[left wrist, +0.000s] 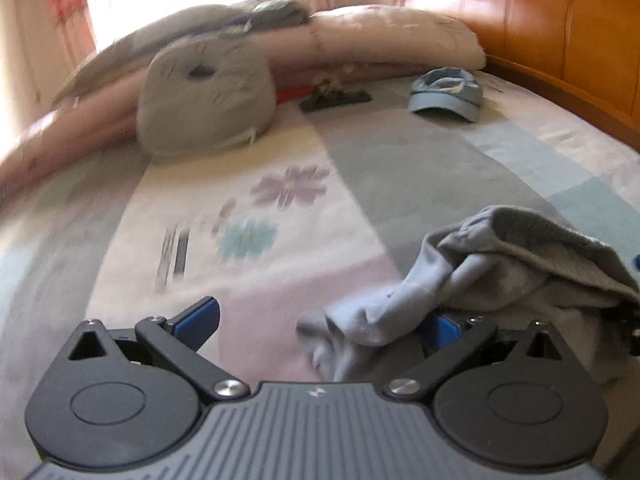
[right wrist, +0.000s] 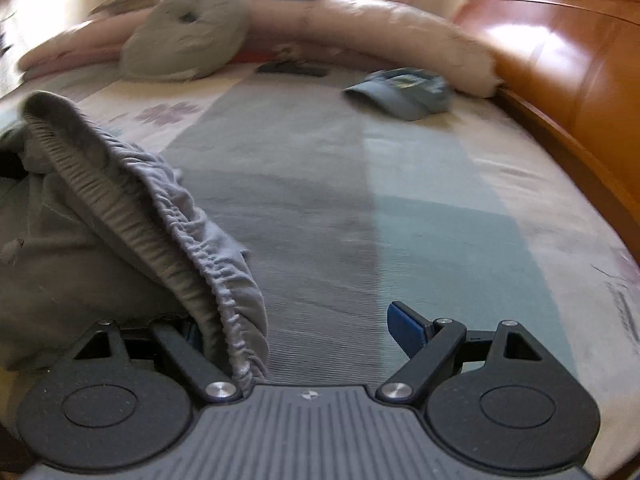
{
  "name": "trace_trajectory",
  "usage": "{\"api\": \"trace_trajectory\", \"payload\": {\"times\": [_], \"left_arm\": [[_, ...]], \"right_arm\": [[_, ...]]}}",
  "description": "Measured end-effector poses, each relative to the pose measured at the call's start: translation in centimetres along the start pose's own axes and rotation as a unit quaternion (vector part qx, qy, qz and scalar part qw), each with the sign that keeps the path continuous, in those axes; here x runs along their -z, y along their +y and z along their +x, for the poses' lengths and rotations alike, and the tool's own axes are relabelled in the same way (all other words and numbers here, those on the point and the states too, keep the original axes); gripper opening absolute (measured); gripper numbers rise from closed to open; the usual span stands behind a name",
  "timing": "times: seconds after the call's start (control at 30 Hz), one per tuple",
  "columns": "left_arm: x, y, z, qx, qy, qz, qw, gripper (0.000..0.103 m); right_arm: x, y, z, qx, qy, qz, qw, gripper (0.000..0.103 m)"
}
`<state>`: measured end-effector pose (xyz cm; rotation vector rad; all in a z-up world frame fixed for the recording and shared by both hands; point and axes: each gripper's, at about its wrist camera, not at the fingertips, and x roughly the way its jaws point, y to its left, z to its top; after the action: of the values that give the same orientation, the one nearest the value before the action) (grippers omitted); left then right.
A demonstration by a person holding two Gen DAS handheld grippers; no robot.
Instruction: Fold clothes
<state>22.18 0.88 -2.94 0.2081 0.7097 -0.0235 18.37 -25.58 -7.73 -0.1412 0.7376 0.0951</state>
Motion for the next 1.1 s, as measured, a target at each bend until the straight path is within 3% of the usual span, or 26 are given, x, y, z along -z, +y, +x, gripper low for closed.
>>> {"api": "trace_trajectory", "payload": {"times": [0.17, 0.33, 0.5, 0.63, 0.77, 0.97, 1.1], "left_arm": [[-4.1, -3.2, 3.6, -0.002, -0.015, 0.052, 0.9985, 0.102], [-7.9, -7.4, 7.9, -0.01, -0.029, 0.114, 0.993, 0.098], [-10.4, -10.4, 11.1, 0.036, -0.013, 0.135, 0.99, 0.097], [-10.0, -11.4, 10.5, 0.086, 0.001, 0.149, 0.9851, 0.097], [-8.1, -10.6, 7.5, 0.155, 0.034, 0.144, 0.9767, 0.097], [-4.9, -8.3, 1.8, 0.251, 0.058, 0.112, 0.9597, 0.098], [-2.1, -8.0, 1.5, 0.302, 0.094, 0.084, 0.945, 0.098]], "right_arm": [[0.1, -2.6, -0.3, 0.051, -0.026, 0.036, 0.998, 0.089], [0.6, -5.1, 0.1, 0.064, -0.021, 0.075, 0.995, 0.089], [1.4, -6.8, 0.7, 0.058, -0.007, 0.1, 0.993, 0.089], [1.7, -7.7, 0.5, 0.014, -0.012, 0.107, 0.994, 0.089], [0.8, -9.3, 0.6, -0.109, -0.009, 0.11, 0.988, 0.096], [-2.1, -11.9, 2.1, -0.253, 0.006, 0.102, 0.962, 0.102], [-5.6, -13.1, 5.4, -0.34, 0.05, 0.094, 0.934, 0.103]]}}
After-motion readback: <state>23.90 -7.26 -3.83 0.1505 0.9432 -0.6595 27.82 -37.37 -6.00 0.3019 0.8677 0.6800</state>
